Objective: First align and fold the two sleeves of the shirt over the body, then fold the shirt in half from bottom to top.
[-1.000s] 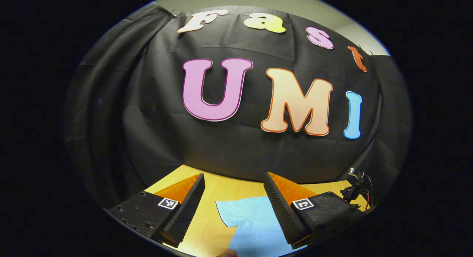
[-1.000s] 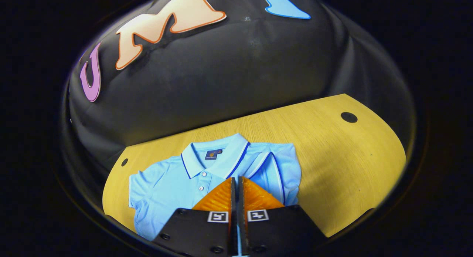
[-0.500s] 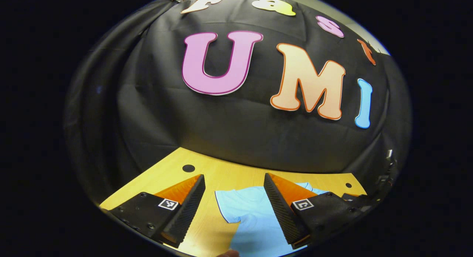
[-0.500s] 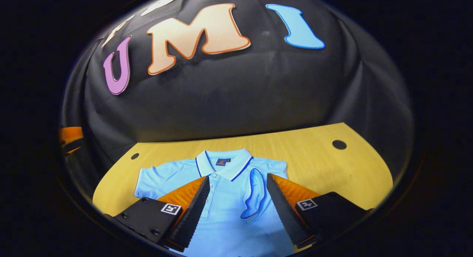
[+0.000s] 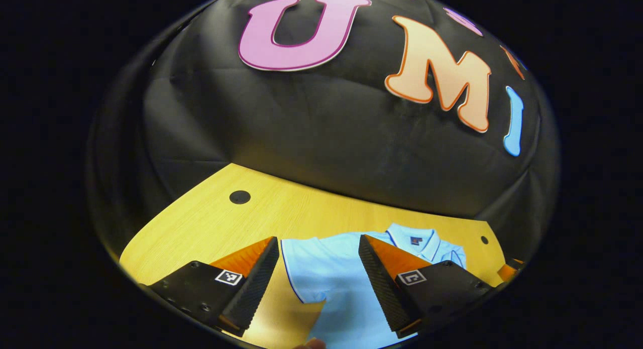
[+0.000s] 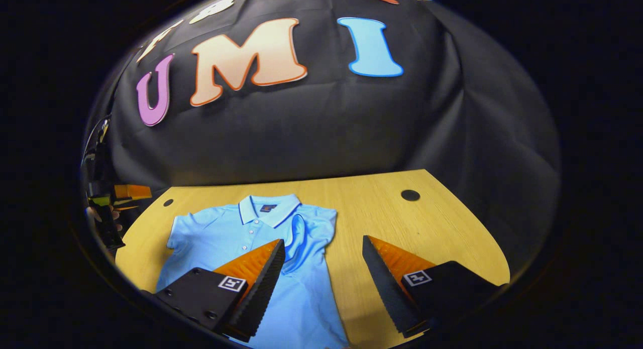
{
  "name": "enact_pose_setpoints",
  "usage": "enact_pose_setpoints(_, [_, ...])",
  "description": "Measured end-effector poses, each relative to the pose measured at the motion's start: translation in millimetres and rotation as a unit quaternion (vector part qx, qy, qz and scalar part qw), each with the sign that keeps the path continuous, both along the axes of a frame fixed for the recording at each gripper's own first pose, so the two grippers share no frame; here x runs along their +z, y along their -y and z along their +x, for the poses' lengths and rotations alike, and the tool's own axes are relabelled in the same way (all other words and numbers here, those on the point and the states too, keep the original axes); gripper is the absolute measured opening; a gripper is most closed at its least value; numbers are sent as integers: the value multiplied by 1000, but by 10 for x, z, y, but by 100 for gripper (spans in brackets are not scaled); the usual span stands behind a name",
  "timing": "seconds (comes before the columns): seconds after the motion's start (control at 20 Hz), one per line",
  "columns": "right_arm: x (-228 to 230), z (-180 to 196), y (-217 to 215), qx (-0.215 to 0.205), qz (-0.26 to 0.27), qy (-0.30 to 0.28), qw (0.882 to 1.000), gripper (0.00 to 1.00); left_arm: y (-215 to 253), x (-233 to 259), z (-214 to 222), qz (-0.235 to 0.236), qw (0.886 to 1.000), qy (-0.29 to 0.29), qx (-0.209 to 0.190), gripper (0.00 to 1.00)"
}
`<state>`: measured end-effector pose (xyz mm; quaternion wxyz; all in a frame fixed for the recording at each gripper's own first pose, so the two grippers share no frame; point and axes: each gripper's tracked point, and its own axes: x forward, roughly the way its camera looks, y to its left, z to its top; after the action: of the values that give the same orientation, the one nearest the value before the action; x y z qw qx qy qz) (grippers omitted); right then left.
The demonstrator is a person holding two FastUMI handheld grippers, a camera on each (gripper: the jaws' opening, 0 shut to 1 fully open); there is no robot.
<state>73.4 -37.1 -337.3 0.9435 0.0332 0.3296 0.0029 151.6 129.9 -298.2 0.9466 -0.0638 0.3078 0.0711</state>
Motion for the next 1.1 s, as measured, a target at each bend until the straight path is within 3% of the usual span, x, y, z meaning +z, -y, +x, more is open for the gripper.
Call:
enact_pose_setpoints(0.05, [-1,-67,68,-6,-2,-4,1000,97,-25,-144,40,-1,1000,-12,0,96])
enact_pose_setpoints(0.2, [-30,-210,156,0,-22,-15,1000,97,-127,-581,66,8,998,-57,6,96])
enact_pose_setpoints(0.25, [-29,-238,161,3,-26,-16,1000,93,-153,-724,70,14,997,-72,9,96])
enact_pose_setpoints(0.4, [15,-283,148,4,-26,-16,1000,97,-188,-1042,47,26,994,-109,8,96])
enact_pose_setpoints(0.55, [34,-286,130,2,-20,-13,1000,93,-215,-1254,22,39,990,-135,12,96])
enact_pose_setpoints(0.7, [49,-274,169,0,-23,-10,1000,93,-227,-1264,23,57,989,-138,14,96])
enact_pose_setpoints(0.75, [39,-285,182,0,-24,-11,1000,97,-218,-1275,10,63,988,-143,14,95])
enact_pose_setpoints(0.8, [51,-290,193,-1,-24,-11,1000,93,-182,-1276,41,61,989,-137,15,95])
enact_pose_setpoints(0.9, [51,-298,190,-3,-19,-11,1000,97,-115,-1279,48,58,989,-137,12,83])
enact_pose_setpoints(0.95, [58,-310,197,-3,-17,-11,1000,93,-60,-1291,87,54,989,-137,7,68])
enact_pose_setpoints(1.0, [73,-308,206,-4,-15,-9,1000,93,-6,-1293,74,51,990,-135,1,61])
enact_pose_setpoints(1.1, [86,-324,226,-7,-12,-7,1000,92,70,-1299,104,43,991,-128,3,24])
